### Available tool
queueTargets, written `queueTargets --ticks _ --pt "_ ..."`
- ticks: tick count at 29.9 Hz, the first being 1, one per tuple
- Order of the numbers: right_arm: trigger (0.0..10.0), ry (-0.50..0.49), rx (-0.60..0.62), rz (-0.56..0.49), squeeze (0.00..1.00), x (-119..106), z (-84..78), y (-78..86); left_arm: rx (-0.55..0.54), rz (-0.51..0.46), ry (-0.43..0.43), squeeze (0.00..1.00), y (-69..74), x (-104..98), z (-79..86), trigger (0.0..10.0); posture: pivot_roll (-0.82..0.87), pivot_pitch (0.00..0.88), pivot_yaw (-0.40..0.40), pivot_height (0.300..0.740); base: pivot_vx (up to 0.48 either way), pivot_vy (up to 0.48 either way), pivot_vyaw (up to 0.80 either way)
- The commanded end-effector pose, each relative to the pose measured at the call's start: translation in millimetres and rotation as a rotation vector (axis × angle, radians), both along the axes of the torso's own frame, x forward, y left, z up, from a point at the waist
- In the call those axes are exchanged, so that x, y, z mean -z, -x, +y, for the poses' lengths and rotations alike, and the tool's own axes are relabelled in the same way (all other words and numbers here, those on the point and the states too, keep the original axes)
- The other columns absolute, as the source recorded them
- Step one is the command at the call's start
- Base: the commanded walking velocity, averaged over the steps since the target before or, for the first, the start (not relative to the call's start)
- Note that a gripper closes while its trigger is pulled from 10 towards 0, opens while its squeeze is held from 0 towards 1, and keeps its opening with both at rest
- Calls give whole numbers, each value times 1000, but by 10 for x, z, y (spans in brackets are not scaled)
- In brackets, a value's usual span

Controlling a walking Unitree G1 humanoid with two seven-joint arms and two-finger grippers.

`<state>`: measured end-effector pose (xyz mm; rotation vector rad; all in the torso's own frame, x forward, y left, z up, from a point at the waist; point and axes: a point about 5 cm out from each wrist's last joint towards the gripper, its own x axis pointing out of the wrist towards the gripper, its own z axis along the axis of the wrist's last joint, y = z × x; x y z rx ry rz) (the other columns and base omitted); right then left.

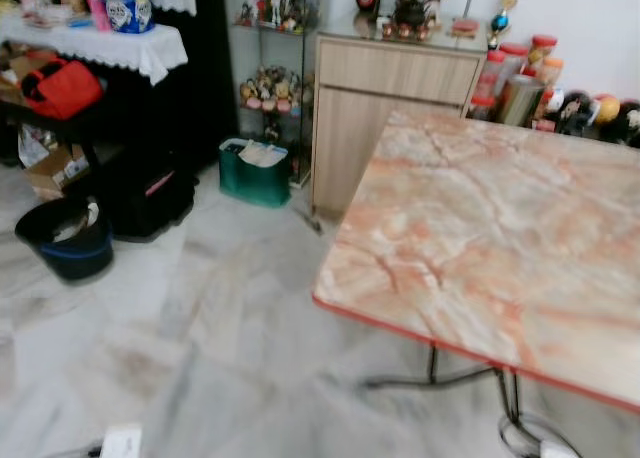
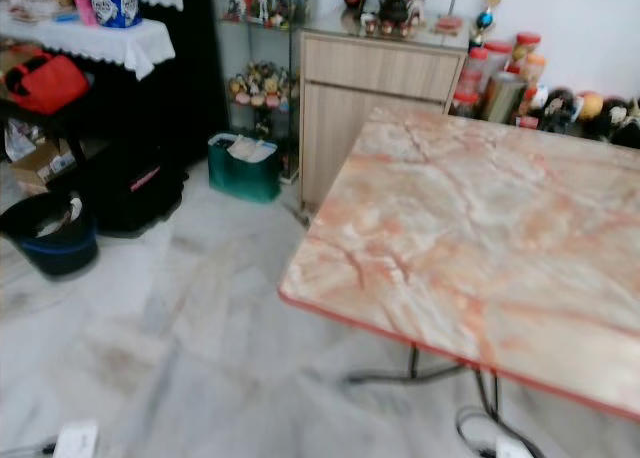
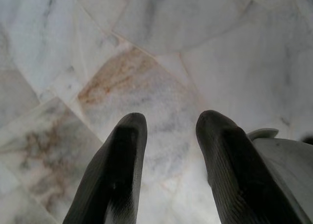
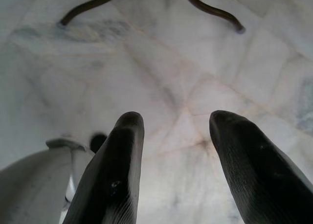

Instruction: Setting the table

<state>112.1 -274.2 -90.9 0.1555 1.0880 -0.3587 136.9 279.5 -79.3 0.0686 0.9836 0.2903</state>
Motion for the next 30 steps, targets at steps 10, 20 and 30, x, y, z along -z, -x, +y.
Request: queueTargets --ticks 10,20,30 --pt "10000 18 5 -7 0 -39 -94 -12 -4 5 20 0 -19 14 -47 10000 33 0 -50 732 0 -480 -691" --pt "10000 23 16 -26 0 -46 -99 -23 -1 21 29 0 89 77 -132 10000 30 0 -48 732 0 -480 0" --pt "10000 18 18 -31 0 -34 -70 -18 1 39 25 0 143 83 -95 10000 31 0 -35 732 0 -480 0"
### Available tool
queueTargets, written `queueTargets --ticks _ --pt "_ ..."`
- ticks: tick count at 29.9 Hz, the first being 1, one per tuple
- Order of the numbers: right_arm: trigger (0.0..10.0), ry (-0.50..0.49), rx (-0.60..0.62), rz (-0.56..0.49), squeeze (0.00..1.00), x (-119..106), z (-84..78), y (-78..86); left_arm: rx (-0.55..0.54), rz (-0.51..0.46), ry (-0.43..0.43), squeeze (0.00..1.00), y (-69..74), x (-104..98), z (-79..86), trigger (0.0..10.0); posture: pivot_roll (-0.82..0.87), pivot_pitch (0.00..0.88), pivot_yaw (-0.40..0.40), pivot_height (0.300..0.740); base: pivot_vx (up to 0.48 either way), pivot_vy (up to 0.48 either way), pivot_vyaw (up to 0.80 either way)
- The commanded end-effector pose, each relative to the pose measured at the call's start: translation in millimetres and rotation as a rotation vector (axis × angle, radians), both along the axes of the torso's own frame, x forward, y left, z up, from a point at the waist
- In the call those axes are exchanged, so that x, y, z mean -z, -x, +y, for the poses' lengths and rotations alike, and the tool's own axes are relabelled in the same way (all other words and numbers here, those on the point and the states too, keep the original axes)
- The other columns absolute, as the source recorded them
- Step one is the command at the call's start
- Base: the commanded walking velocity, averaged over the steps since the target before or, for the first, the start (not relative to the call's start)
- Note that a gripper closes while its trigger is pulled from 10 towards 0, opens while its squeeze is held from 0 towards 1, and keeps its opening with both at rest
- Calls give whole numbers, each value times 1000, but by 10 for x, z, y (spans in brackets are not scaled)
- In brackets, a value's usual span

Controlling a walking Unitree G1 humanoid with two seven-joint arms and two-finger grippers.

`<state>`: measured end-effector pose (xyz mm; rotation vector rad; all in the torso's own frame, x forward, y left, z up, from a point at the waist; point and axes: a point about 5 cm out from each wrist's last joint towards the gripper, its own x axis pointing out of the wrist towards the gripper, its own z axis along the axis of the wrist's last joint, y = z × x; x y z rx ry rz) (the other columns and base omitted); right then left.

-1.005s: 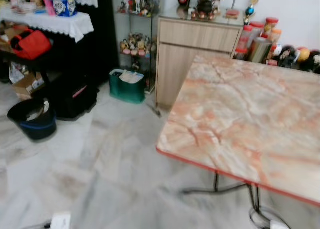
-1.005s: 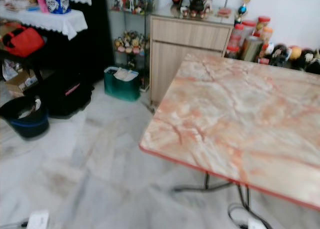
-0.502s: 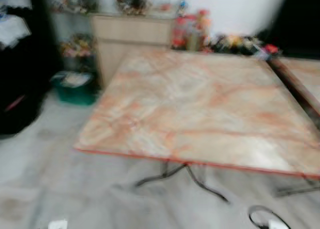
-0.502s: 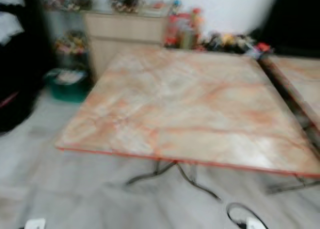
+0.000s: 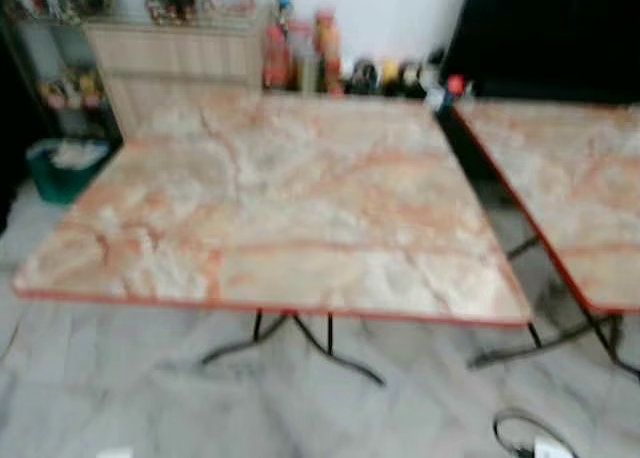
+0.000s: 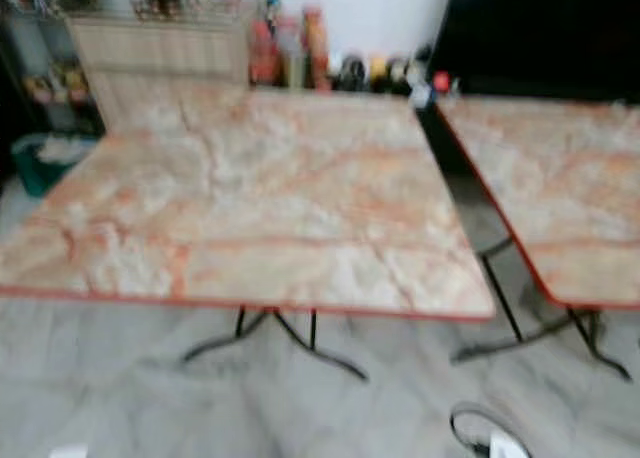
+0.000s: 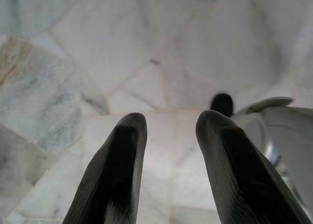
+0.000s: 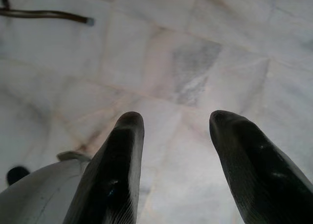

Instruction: Setting the table

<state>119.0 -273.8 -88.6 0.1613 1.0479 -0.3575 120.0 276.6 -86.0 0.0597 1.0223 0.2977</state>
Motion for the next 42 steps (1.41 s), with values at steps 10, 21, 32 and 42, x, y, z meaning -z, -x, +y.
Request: queueTargets --ticks 10,21,32,42 --pt "10000 8 22 6 0 -3 -46 44 19 7 8 0 -5 -8 21 10000 30 0 -22 732 0 -480 0" --pt "10000 12 27 7 0 6 -48 82 37 24 31 0 -58 29 -115 10000 12 0 -24 732 0 -480 0" --pt "10000 29 -42 32 0 7 -67 115 20 56 19 0 162 10 104 10000 -1 0 -30 732 0 -480 200" --pt "10000 5 -4 29 0 24 -50 156 28 66 37 0 179 57 -7 10000 -6 0 -28 732 0 -480 349"
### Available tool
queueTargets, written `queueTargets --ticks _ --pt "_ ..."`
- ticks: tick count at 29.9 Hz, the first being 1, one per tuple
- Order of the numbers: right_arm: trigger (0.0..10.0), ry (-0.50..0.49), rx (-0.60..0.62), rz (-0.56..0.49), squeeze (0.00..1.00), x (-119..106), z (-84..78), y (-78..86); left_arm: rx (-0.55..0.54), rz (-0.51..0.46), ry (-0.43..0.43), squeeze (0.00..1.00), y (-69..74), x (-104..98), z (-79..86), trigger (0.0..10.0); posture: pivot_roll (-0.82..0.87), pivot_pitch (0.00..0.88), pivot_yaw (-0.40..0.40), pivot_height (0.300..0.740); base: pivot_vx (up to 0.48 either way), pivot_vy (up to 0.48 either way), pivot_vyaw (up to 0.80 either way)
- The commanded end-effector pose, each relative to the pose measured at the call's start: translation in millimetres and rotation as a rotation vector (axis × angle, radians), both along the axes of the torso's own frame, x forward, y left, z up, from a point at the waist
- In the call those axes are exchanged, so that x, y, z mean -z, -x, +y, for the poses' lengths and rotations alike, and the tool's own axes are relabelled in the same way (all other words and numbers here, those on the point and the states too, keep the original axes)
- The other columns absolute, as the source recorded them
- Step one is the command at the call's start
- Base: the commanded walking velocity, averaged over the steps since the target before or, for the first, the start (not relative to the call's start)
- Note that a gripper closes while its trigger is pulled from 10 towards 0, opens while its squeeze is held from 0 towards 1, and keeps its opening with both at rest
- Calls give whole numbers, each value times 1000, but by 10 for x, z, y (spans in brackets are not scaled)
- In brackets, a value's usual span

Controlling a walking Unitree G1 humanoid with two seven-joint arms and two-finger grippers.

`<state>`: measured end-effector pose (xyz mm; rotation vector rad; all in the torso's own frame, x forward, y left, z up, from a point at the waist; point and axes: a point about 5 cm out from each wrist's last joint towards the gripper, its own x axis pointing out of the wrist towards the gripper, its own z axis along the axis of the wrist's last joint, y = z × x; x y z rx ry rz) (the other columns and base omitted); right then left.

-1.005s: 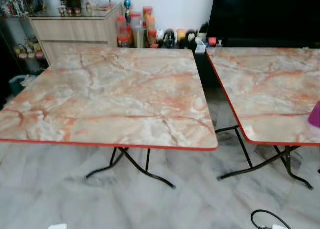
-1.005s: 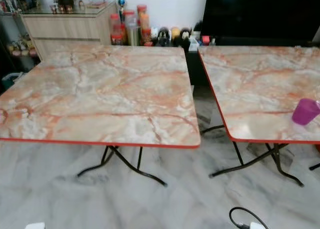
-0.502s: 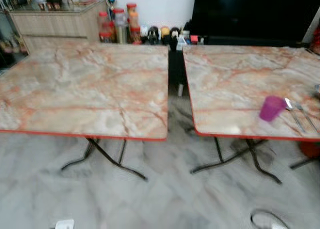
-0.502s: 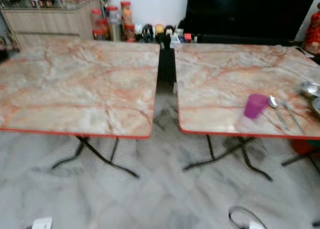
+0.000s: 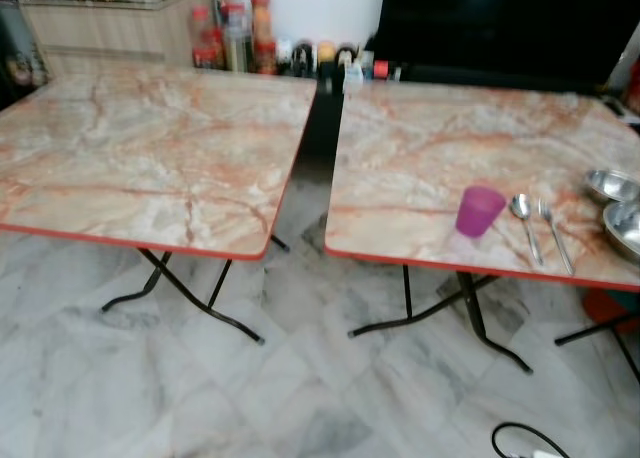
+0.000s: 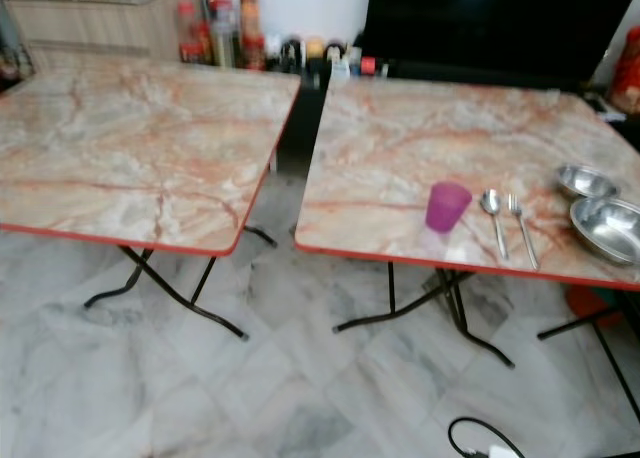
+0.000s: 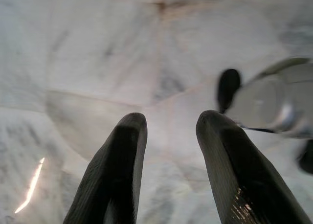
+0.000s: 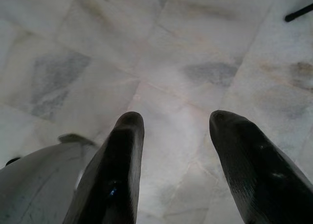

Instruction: Setting the table

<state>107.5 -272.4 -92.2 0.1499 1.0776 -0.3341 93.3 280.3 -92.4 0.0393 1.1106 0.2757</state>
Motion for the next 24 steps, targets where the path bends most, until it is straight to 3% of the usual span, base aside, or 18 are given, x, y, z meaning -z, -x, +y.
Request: queueTargets --ticks 1,4,10,16,20,24 --pt "10000 15 24 6 0 -10 -65 48 29 -19 5 0 -105 5 -89 10000 -8 0 -30 732 0 -480 0" --pt "10000 11 47 1 0 -6 -62 57 39 -21 11 0 -146 18 -157 10000 -11 0 -29 732 0 -480 0" --pt "10000 23 59 -7 0 -9 -68 57 41 -29 17 0 -205 16 -199 10000 -13 0 -30 732 0 0 0" --pt "10000 21 59 -7 0 -13 -71 43 38 -39 14 0 -244 -4 -173 10000 -18 0 -32 732 0 0 0" --pt "10000 23 71 -22 0 -26 -79 7 32 -45 5 0 -258 -32 -101 10000 -20 0 -31 732 0 -480 0" --pt "10000 22 80 -35 0 -36 -86 -20 3 -58 9 0 -251 -43 -67 10000 -17 0 -32 732 0 -133 0"
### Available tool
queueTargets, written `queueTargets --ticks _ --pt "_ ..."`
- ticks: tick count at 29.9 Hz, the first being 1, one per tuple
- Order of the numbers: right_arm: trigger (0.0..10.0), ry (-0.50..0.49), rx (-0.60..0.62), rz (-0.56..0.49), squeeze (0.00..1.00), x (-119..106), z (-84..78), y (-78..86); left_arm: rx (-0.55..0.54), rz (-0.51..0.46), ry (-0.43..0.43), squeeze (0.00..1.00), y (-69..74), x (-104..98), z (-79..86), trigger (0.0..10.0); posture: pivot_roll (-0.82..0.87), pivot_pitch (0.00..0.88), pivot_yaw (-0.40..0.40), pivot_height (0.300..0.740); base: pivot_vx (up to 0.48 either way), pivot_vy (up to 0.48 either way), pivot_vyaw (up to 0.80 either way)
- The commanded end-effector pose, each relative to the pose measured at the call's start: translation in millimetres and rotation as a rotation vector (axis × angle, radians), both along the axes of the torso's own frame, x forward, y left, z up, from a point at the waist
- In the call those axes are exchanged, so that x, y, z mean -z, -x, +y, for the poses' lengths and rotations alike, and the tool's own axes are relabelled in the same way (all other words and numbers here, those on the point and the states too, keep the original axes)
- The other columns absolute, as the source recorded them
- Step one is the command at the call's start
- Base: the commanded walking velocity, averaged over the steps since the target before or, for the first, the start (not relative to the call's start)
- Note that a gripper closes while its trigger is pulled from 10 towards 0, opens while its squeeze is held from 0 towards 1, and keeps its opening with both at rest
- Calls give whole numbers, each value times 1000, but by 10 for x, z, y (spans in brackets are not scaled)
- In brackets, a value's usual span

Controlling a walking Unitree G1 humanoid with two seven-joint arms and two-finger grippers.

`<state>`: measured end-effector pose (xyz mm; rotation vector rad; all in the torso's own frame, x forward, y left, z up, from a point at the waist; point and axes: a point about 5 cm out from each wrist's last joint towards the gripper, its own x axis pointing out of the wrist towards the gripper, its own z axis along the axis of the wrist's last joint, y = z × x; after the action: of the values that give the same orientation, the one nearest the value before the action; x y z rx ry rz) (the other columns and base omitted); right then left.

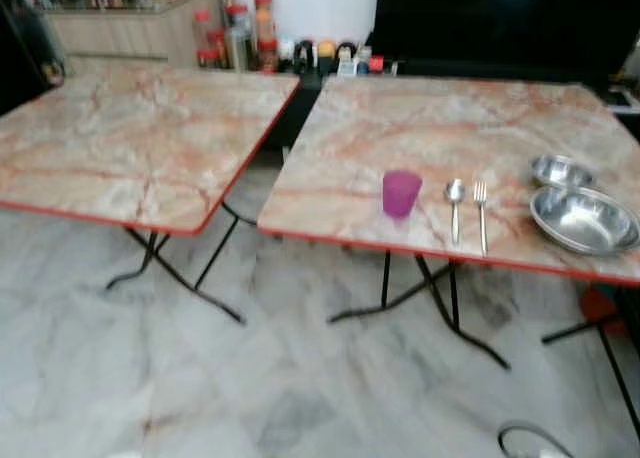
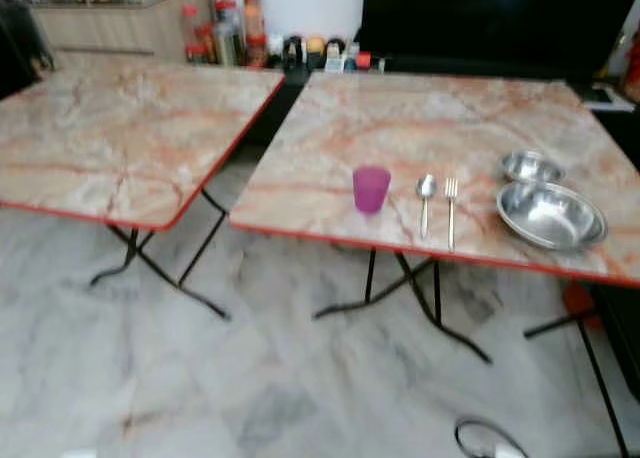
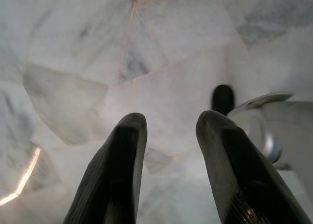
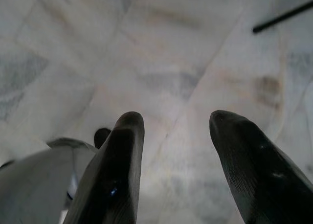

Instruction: Setting the table

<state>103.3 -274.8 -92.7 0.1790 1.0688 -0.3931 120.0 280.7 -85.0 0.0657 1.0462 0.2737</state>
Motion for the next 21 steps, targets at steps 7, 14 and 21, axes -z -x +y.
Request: queueTargets --ticks 7,14,21 --pt "10000 20 28 -37 0 -49 -68 -84 -49 -24 41 0 30 12 -15 10000 -14 0 -32 732 0 0 0" --pt "10000 25 26 -42 0 -63 -87 -106 -56 -35 53 0 -4 1 -15 10000 -14 0 -38 732 35 0 0" --pt "10000 21 37 -47 0 -63 -86 -109 -44 -38 72 0 -51 47 -188 10000 -12 0 -39 732 259 0 0"
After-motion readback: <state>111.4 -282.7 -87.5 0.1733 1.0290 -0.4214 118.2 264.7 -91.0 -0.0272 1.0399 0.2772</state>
